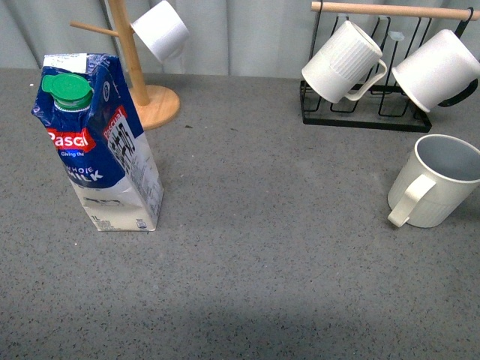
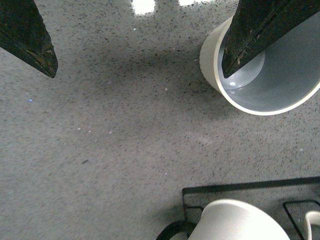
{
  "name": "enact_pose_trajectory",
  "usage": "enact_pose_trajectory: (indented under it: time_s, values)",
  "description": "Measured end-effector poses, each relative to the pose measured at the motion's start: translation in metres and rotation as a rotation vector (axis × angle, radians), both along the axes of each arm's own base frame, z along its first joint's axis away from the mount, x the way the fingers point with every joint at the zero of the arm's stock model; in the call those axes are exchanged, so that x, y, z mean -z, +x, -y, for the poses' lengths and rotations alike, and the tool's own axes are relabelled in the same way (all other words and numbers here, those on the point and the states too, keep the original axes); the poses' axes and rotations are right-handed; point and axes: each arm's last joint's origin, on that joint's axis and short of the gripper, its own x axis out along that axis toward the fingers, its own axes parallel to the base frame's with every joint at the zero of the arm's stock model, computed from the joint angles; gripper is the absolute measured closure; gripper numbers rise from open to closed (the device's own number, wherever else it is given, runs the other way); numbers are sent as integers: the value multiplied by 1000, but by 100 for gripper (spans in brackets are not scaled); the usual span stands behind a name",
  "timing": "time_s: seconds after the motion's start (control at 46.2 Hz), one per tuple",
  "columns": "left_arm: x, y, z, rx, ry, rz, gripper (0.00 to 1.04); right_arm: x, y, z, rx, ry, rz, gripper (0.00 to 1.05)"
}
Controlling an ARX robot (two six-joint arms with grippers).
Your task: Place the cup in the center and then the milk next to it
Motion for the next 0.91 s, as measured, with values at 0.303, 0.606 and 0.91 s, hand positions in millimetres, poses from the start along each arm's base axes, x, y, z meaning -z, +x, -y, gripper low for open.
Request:
enact_pose_trajectory:
  time_s: [0.303, 0.606, 0.91]
  values:
    - [0, 0, 0, 0, 0, 0, 6, 24, 37, -13, -10, 81, -137, 9]
    - [0, 0, 0, 0, 0, 0, 6, 27, 47, -15, 17, 104, -191, 22]
    - [0, 0, 0, 0, 0, 0, 6, 34, 47, -21, 13, 120, -241, 74]
